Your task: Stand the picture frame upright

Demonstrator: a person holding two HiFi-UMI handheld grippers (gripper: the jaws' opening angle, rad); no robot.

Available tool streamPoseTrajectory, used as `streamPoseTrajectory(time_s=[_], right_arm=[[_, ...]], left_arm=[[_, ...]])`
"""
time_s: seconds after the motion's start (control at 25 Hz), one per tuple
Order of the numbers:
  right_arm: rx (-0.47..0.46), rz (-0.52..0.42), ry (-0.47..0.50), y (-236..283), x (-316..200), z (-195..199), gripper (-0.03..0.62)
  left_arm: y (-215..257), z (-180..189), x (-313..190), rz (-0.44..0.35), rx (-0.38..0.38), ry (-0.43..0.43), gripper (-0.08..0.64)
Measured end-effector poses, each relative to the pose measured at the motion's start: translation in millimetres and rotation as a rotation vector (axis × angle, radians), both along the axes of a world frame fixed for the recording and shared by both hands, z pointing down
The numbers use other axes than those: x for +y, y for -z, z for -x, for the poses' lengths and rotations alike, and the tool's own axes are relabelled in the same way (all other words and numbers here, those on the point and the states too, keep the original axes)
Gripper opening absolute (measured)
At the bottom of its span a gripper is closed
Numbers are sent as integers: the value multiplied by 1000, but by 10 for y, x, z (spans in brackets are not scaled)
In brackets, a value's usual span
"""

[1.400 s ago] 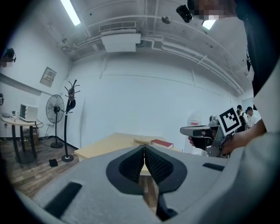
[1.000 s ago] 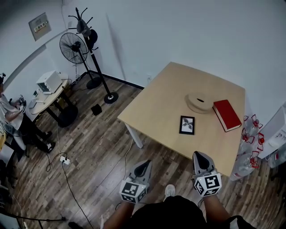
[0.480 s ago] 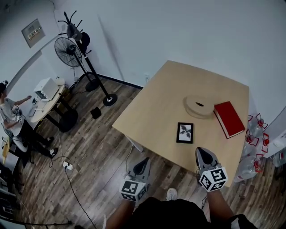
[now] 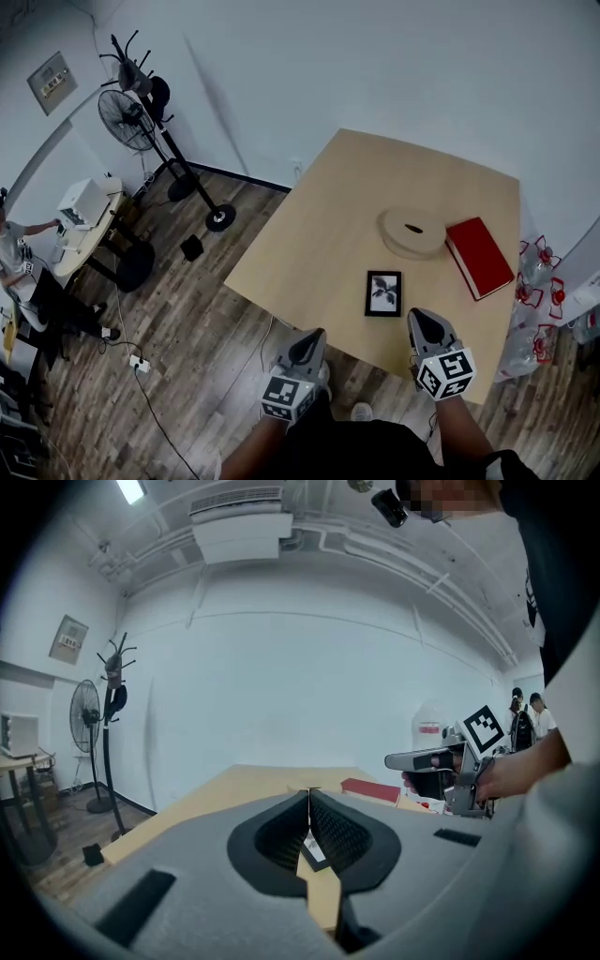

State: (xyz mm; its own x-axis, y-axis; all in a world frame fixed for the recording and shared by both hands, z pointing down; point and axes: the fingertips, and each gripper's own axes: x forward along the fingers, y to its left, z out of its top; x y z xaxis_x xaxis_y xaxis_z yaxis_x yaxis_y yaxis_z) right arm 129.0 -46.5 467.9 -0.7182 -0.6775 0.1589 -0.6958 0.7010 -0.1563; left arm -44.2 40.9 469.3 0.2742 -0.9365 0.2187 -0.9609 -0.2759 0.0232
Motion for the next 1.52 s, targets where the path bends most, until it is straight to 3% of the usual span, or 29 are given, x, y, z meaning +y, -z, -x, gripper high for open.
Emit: streamPoseTrajectory(time_s=[0.4, 0.84, 1.08, 1.28, 1.52], right_arm=[[28, -12, -58, 73, -766, 431, 9], [100, 73, -170, -220, -1302, 794, 9], [164, 124, -255, -414, -1513, 782, 9], [218, 180, -294, -642, -1604, 650, 11], [296, 278, -268, -985, -1639, 510, 11]], left_arm=[[47, 497, -996, -6, 43, -73, 5], [-105, 846, -1825, 29, 47, -238, 5], [-257, 1065, -2118, 59, 51, -303, 5], [-404, 1059, -2230, 100, 53, -324, 5], [-506, 803, -2294, 131, 57, -339, 5]])
